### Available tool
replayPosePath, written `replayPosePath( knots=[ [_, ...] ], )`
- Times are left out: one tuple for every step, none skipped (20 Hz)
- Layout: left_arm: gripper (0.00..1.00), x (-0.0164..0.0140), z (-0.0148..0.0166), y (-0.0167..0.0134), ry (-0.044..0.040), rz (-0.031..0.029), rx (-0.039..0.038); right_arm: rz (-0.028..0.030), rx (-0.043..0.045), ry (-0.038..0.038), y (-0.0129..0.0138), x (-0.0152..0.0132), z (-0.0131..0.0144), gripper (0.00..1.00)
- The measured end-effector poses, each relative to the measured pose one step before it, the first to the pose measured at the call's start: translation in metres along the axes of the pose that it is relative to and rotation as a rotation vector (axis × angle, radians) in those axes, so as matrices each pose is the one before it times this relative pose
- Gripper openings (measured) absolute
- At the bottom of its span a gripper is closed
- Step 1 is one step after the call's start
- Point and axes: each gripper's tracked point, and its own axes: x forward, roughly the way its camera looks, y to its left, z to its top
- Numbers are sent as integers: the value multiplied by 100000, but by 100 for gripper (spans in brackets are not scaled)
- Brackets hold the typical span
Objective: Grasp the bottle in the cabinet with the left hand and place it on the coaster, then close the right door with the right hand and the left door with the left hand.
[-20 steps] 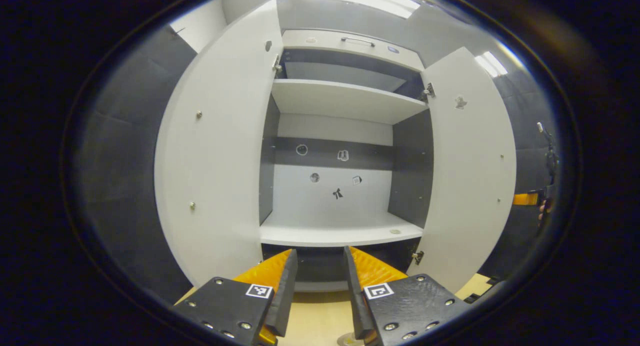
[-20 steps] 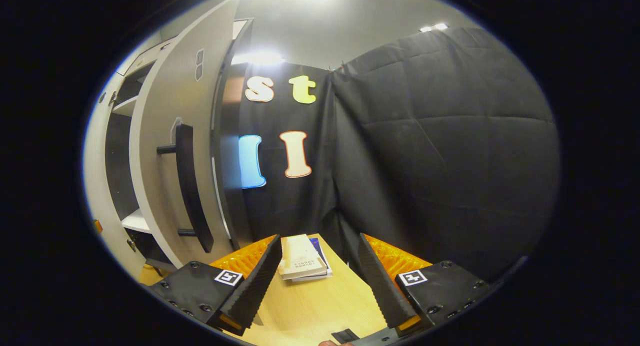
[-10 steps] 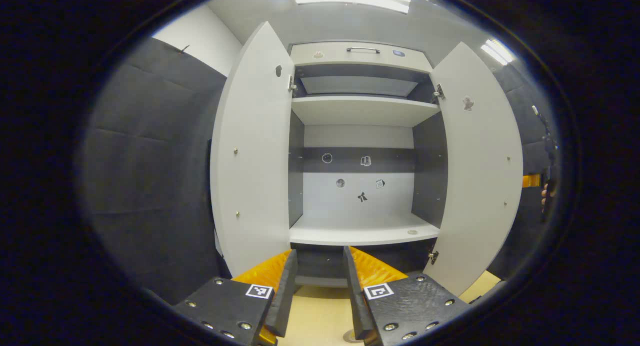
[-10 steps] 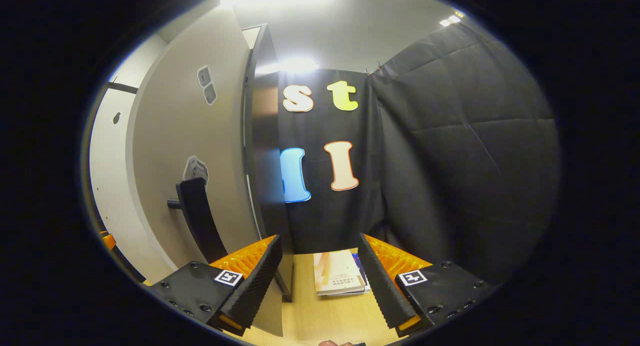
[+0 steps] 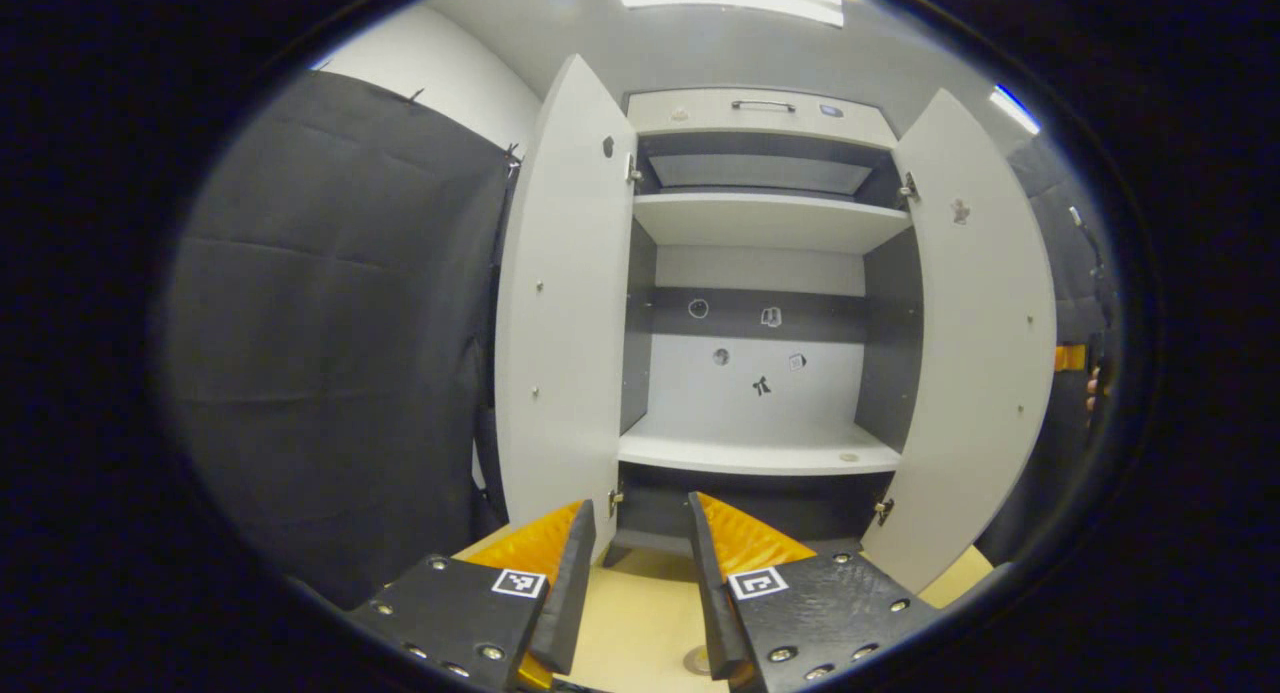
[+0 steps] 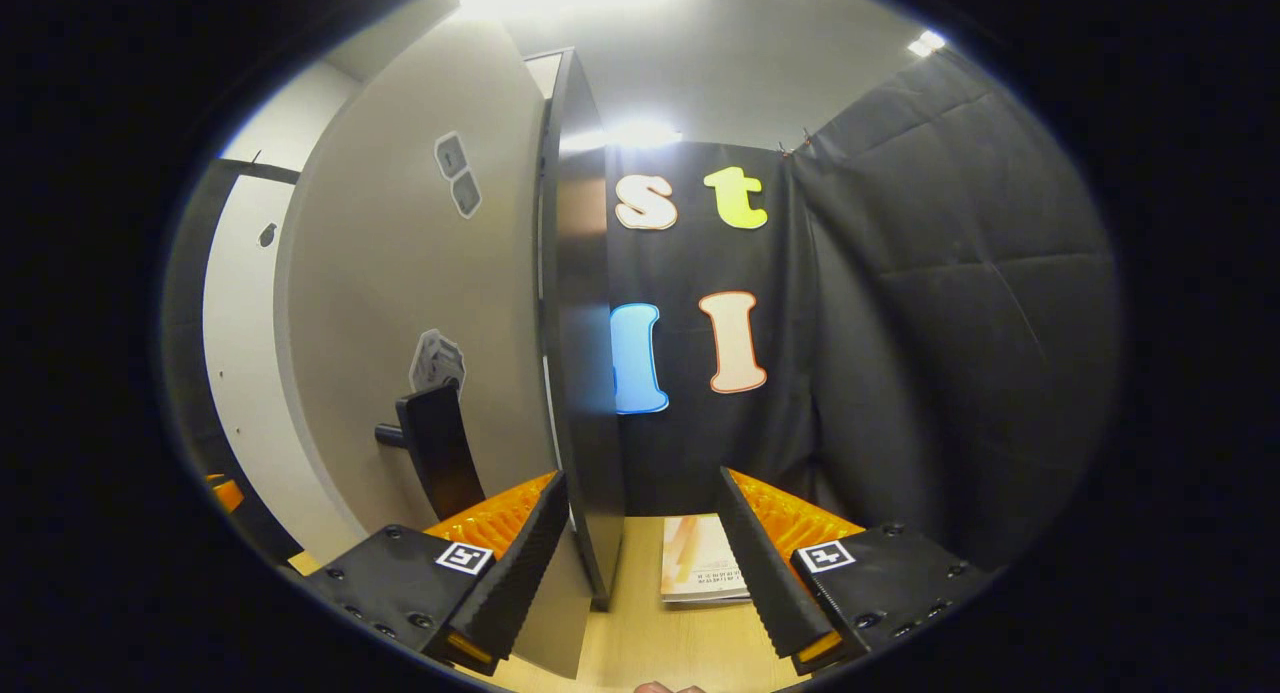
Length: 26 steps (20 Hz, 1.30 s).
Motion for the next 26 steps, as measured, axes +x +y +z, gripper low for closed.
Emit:
replayPosePath(
  knots=[
    [50,-130,-87,563,13,1024,341,-483,-808,-226,74,-6,108,92],
    [51,78,60,403,97,676,2,-573,-1013,-96,165,23,54,95],
    [51,-62,7,555,-148,313,-242,-477,-273,108,104,-49,-25,91],
    [49,81,94,481,-266,134,-243,-364,395,25,226,-161,-27,95],
    [49,68,11,330,-63,-184,-166,-309,585,-54,501,-146,-48,91],
    [49,152,-81,330,436,-291,14,263,415,10,699,64,-39,91],
    [51,119,-176,471,249,316,-52,805,-159,74,834,22,-21,94],
    [52,201,-42,411,302,155,-436,735,-309,233,790,-117,-59,94],
    [53,61,-263,376,171,-442,-503,744,-355,-164,881,31,109,94],
    [53,170,-60,339,9,8,-125,801,-90,-80,862,39,-32,91],
    [53,15,-157,372,132,-44,58,732,267,247,895,113,-12,94],
    [53,-20,17,357,121,-220,56,448,424,332,788,88,-189,94],
    [53,-42,-52,466,-74,-29,151,410,416,195,812,103,-36,94],
    [53,29,36,427,-50,-84,190,357,284,-130,880,180,7,95],
    [53,12,-38,633,-94,291,178,285,24,-176,842,187,55,94],
    [53,43,42,624,157,418,-15,262,5,-317,763,185,61,95],
    [53,27,-101,609,-111,428,-138,319,123,-214,949,167,-174,94],
    [53,28,-53,626,-204,474,-417,375,854,211,992,328,-162,94],
    [53,-19,114,612,-146,264,-509,330,2018,934,1065,457,-221,95],
    [53,45,102,642,-167,331,-348,1056,2512,1009,1213,467,-302,95],
    [53,-44,34,793,12,372,-68,1809,2084,775,1443,720,-219,95],
    [53,147,-22,672,129,428,76,2212,1161,158,1530,754,-184,92],
    [53,209,-89,726,-11,368,-20,1858,229,-53,1332,726,-107,92],
    [53,247,41,623,100,70,-120,1488,-32,892,1143,409,-340,92],
    [53,69,34,677,-12,64,-38,848,-183,317,858,220,-267,92],
    [53,334,169,636,-273,-55,131,-1143,-496,-977,231,-199,-43,95]
  ],
)
